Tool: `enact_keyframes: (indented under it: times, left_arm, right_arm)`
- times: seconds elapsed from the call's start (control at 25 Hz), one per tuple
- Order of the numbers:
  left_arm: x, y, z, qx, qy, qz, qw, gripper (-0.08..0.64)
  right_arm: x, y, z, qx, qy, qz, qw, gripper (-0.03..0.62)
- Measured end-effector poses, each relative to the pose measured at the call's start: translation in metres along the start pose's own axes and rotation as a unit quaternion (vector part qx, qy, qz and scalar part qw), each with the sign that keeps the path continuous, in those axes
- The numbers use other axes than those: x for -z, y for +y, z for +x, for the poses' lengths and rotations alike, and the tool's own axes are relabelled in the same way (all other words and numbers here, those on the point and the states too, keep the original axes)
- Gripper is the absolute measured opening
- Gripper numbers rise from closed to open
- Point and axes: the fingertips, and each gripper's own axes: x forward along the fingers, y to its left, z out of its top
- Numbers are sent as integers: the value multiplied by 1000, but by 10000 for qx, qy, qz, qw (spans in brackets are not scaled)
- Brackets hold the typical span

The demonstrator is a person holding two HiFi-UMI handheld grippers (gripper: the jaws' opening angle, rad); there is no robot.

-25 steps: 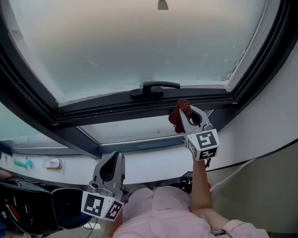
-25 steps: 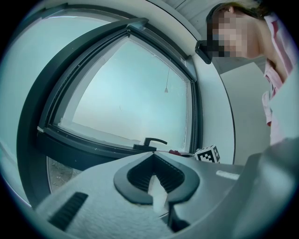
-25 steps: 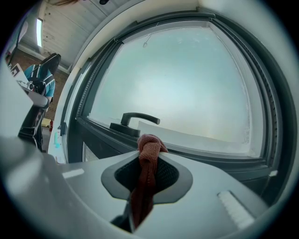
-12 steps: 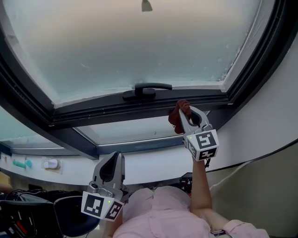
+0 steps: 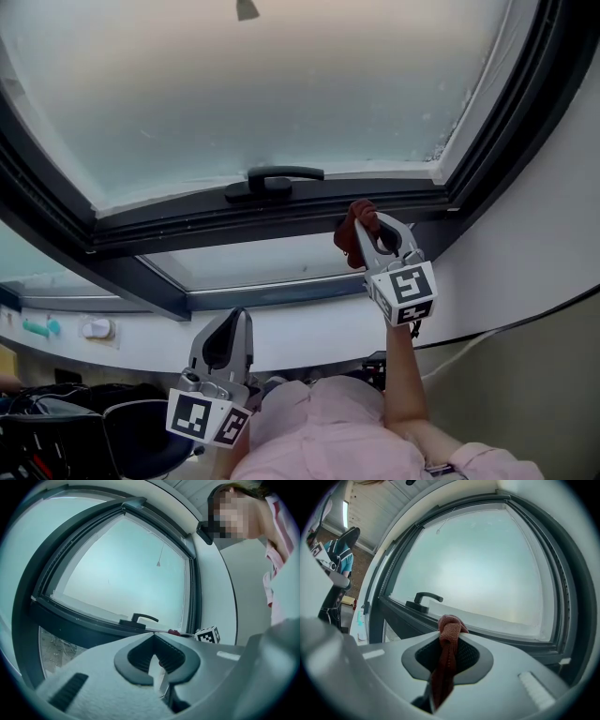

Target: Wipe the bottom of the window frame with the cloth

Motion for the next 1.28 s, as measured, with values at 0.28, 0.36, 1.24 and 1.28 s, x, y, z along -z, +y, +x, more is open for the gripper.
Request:
enact_keyframes:
  times: [0.28,0.36,1.24,1.28]
  left_arm:
    - [6,1,-1,-222,19,-28,9997,0]
    - [6,-1,2,-212,8,-14,9998,0]
    - [12,-18,19,-41,47,54,10000,0]
    - [13,-19,19,-38,47,57,10000,0]
  right_arm:
    - [2,-13,-6,-1,-64,23,10000,55]
    - [3,-16,-7,17,-85,41,10000,55]
    - [16,-66,-28,492,-152,193,9985,55]
    - [17,-67,-29,506,-160,199,9984,55]
